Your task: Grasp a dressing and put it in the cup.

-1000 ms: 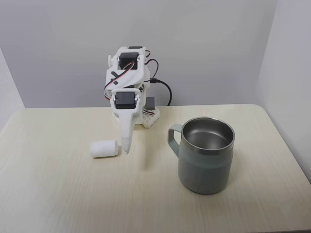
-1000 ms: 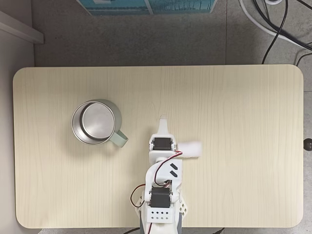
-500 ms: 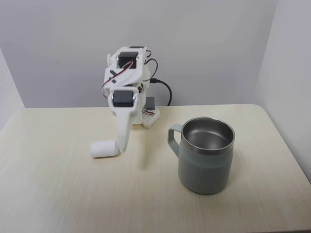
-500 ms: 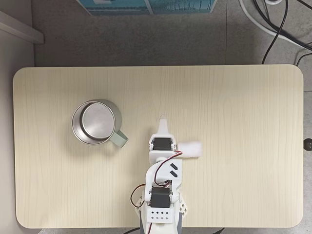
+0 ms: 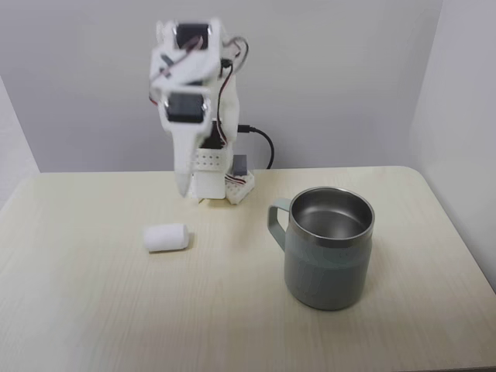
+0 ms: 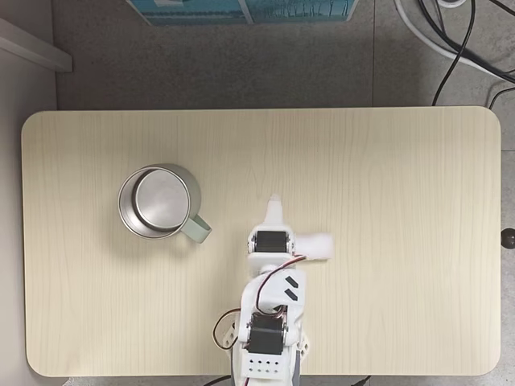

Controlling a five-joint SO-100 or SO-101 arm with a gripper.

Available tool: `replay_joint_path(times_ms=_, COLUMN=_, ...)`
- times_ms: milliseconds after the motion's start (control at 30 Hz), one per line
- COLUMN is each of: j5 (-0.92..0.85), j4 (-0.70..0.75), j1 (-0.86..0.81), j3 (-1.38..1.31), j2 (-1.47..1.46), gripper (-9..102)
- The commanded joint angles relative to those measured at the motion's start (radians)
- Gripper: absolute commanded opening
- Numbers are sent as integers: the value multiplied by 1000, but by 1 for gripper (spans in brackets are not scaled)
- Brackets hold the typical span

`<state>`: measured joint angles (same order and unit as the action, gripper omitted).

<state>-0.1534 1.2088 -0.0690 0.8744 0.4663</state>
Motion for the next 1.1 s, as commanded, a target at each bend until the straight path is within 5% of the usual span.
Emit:
replay_joint_path(times_ms=0, j5=-63, j4=198, j1=-9, j3=219, j2=94, gripper=0)
replay_joint_path(times_ms=233, j5=-250, j4=469, j1=-77, j3=387, j2=278, gripper=0)
replay_joint_path(times_ms=400, j5=-400, j4=520, j1=-156, j3=373, j2=364, gripper=12)
replay_joint_path(times_ms=1067, j5=-732, j4=187, j1=-436, j3=-164, j2=423, gripper=25)
